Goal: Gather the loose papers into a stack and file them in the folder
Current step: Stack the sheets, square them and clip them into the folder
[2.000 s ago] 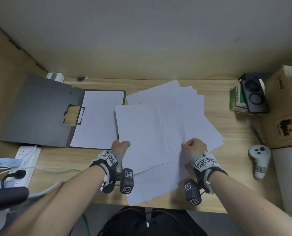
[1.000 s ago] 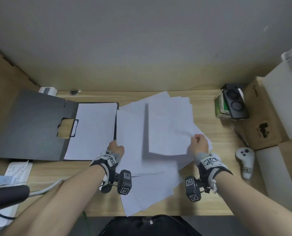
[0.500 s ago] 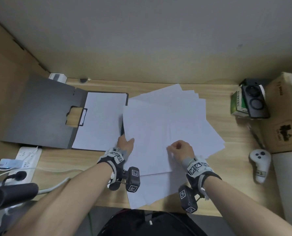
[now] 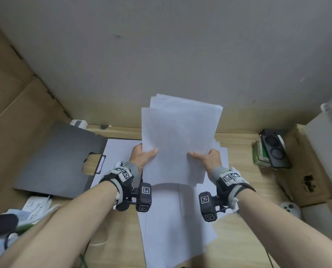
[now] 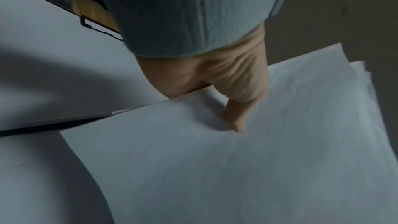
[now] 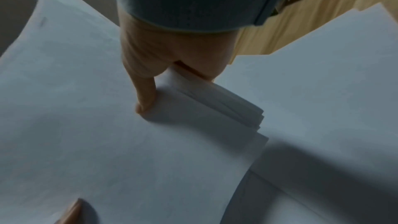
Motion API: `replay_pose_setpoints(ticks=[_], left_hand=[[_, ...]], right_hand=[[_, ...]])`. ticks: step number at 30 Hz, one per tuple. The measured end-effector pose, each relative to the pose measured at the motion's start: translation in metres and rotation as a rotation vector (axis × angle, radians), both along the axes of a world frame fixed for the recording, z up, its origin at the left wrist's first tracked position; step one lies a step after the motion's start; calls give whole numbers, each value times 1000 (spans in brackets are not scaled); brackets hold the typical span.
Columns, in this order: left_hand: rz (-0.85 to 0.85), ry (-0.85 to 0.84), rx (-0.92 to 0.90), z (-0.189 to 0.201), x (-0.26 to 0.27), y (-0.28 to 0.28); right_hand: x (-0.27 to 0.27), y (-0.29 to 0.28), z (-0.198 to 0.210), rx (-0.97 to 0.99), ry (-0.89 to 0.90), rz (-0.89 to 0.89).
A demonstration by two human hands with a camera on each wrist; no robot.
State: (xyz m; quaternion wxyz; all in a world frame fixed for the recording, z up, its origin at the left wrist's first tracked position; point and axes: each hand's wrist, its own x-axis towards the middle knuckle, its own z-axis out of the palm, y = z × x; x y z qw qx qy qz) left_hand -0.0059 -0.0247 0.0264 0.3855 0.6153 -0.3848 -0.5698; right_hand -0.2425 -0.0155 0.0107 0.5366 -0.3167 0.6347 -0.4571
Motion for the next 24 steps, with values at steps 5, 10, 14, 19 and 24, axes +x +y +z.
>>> replay_pose_setpoints(ticks=[5, 10, 14, 19, 24], left_hand=[[2, 14, -2, -4, -1, -3], [-79, -39, 69, -28, -13, 23], [-60, -92, 77, -35, -18, 29], [-11, -125, 83, -28, -21, 16], [-7, -125, 74, -36, -27, 27]], right_hand=[[-6, 2, 0, -51, -5, 25], [-8, 35, -27, 24, 10, 86], [-6, 39, -32, 39, -13, 59], [-8, 25, -25, 9, -26, 75], [-9, 35, -42, 52, -26, 168]])
